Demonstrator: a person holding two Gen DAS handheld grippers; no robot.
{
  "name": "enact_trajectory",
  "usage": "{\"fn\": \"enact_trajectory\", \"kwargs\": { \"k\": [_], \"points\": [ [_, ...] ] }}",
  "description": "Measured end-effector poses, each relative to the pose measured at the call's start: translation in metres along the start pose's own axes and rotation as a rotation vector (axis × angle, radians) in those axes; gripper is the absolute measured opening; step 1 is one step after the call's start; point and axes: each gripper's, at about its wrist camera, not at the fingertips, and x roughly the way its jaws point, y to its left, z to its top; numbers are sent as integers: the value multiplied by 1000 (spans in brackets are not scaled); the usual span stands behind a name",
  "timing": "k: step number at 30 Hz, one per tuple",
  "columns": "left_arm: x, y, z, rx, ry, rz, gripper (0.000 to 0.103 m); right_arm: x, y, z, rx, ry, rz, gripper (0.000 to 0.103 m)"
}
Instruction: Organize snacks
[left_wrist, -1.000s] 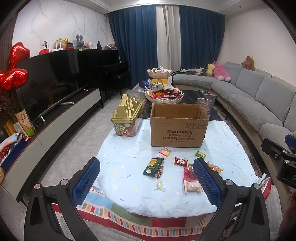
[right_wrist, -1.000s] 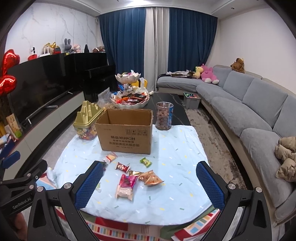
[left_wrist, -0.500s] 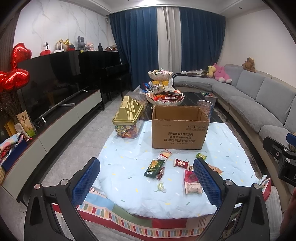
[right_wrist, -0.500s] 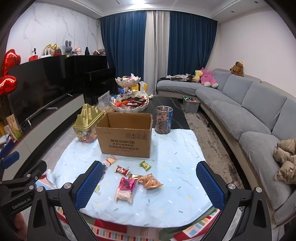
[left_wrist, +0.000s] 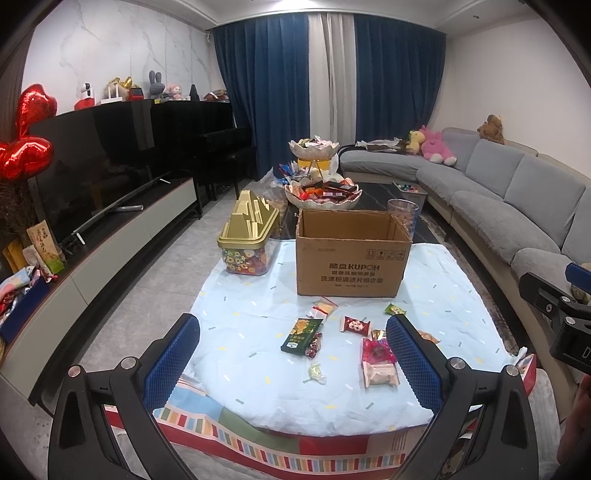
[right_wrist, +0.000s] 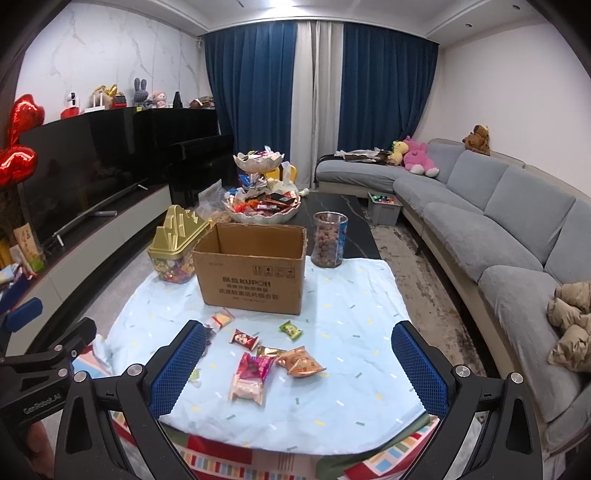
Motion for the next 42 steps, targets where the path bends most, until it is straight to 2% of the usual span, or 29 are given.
{"fn": "enact_trajectory", "kwargs": {
  "k": [16,30,40,42],
  "points": [
    [17,-1,-1,10,30,-40,103,15,-1,2,-5,33,-4,102],
    [48,-6,4,23,75,-76,103,42,0,11,-19,73,-20,102],
    [79,-10,-7,40,172,-88,101,78,3,3,-45,145,1,102],
    [88,-11,-11,44,196,-90,97,85,4,1,-47,159,1,102]
  ]
}}
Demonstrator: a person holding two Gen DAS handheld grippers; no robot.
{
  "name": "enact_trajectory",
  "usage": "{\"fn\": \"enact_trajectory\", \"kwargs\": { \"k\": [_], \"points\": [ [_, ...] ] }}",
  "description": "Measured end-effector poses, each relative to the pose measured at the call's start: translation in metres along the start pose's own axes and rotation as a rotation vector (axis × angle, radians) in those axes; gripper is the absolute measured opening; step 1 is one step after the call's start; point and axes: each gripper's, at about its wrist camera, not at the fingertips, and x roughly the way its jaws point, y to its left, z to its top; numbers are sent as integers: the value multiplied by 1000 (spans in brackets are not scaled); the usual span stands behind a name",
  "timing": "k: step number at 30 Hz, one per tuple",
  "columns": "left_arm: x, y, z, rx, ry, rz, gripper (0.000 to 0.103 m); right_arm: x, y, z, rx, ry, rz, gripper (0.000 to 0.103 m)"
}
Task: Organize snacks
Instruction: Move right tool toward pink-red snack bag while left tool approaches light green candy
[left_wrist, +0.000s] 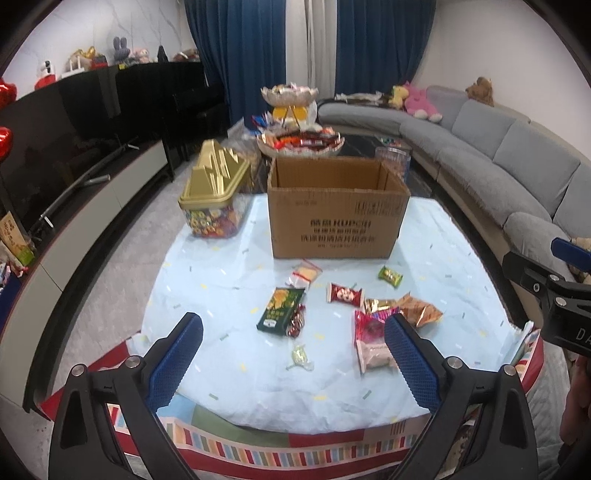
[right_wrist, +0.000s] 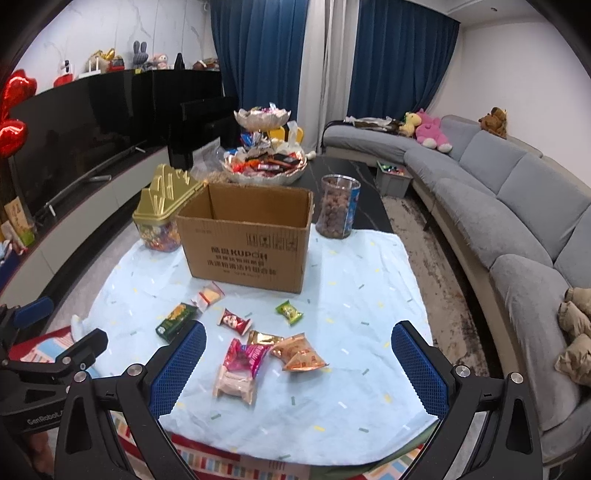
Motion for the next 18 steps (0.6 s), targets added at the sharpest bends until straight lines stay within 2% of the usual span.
{"fn": "enact_trajectory", "kwargs": {
  "k": [14,18],
  "points": [
    [56,1,-10,14,122,-6,95,56,8,-15,-17,122,4,102],
    [73,1,-16,30,162,-14,88,69,11,-19,-33,153,7,102]
  ]
}}
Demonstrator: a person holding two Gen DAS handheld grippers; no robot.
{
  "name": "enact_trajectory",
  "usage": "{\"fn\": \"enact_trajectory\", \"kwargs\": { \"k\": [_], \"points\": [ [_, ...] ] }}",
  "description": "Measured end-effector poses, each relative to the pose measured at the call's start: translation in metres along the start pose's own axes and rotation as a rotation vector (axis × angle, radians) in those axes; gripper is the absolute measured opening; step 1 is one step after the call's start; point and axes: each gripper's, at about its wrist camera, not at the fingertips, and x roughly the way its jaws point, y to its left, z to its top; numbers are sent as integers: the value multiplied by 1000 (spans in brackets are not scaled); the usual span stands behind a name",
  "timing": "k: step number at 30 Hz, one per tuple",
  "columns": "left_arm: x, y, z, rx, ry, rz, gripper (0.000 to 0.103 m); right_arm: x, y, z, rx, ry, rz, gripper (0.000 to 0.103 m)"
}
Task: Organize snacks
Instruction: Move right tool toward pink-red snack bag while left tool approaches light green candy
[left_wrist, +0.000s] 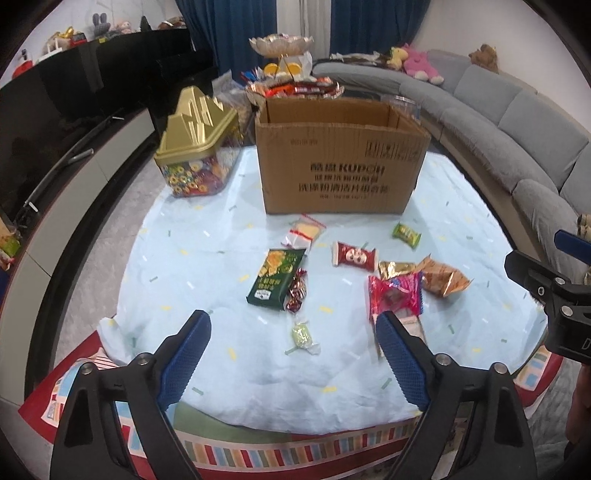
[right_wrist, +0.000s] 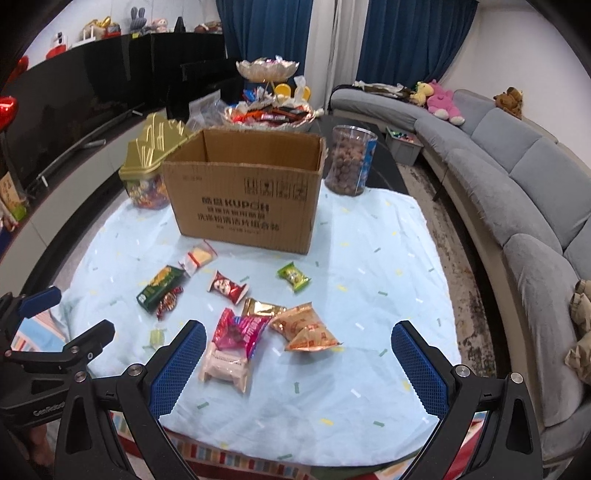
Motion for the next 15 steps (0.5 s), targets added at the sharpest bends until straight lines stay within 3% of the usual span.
{"fn": "enact_trajectory", "kwargs": {
  "k": [6,15],
  "points": [
    [23,0,-2,-4,56,-13,80,21,4,-4,-19,35,-6,102],
    [53,-5,-2,-12,105,-16,77,53,-1,-6,-22,71,-20,102]
  ]
}}
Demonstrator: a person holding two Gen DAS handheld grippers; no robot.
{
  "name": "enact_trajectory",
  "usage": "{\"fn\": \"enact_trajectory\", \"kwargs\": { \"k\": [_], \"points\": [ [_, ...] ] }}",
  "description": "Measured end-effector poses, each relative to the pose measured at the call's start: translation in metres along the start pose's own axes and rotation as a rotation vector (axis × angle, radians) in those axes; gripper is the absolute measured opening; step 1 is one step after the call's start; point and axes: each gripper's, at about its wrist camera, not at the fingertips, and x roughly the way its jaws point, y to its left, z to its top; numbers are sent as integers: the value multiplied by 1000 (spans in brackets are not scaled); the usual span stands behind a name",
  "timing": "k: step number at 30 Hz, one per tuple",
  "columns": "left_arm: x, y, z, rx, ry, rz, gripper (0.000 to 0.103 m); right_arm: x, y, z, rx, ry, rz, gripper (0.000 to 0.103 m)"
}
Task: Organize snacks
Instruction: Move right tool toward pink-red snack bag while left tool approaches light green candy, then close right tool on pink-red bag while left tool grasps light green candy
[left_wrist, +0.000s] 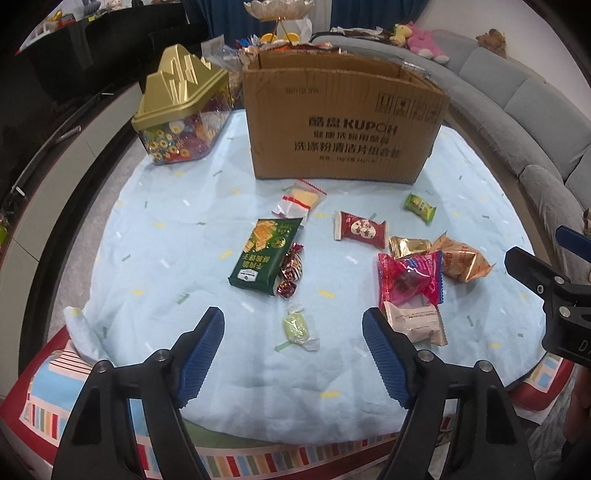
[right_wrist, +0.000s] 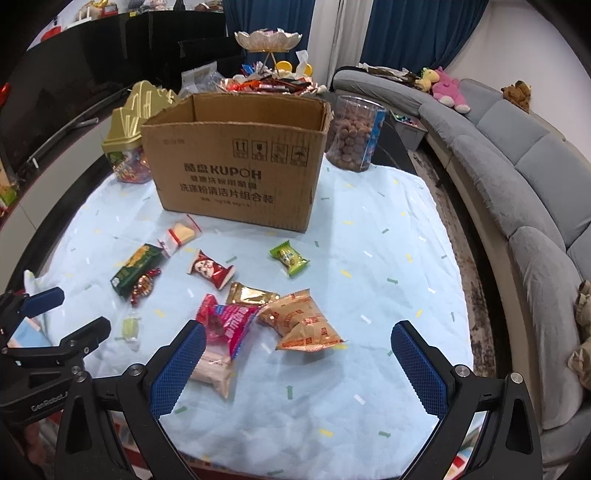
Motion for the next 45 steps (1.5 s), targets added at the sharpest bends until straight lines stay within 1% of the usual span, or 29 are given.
{"fn": "enact_trajectory", "kwargs": {
  "k": [3,6,9,11,16,19,23,25,31,38,41,43,44,45],
  "points": [
    [10,-3,0,3,20,-2,73,10,-3,0,-3,14,-8,101],
    [17,-4,0,1,33,-2,73,19,-6,0,1,37,-3,95],
    [23,-4,-1,4,44,-5,73,25,-4,-1,4,56,34,89],
    [28,-4,-2,1,54,-7,71,30,1,-3,-3,69,59,88],
    [40,-3,-5,-13,79,-17,65,38,5,-5,-9,89,78,87],
    [44,-4,-5,-14,83,-23,64,43,9,-4,5,108,123,82],
    [51,-5,-5,-15,94,-34,61,54,17,-3,13,137,175,78],
    [55,-5,-5,-18,100,-35,61,59,20,-3,16,154,190,75],
    [65,-1,-6,-39,124,-44,59,72,28,-2,19,182,216,74],
    [77,3,-8,-62,152,-65,42,92,37,-3,31,223,239,74],
    [81,6,-9,-76,167,-72,40,101,39,-2,38,234,245,74],
    [81,7,-8,-80,163,-72,38,107,41,-1,48,243,256,74],
    [81,8,-8,-81,163,-74,37,109,41,0,51,246,258,74],
    [81,9,-8,-85,161,-76,33,111,42,-1,54,251,262,73]
  ]
}}
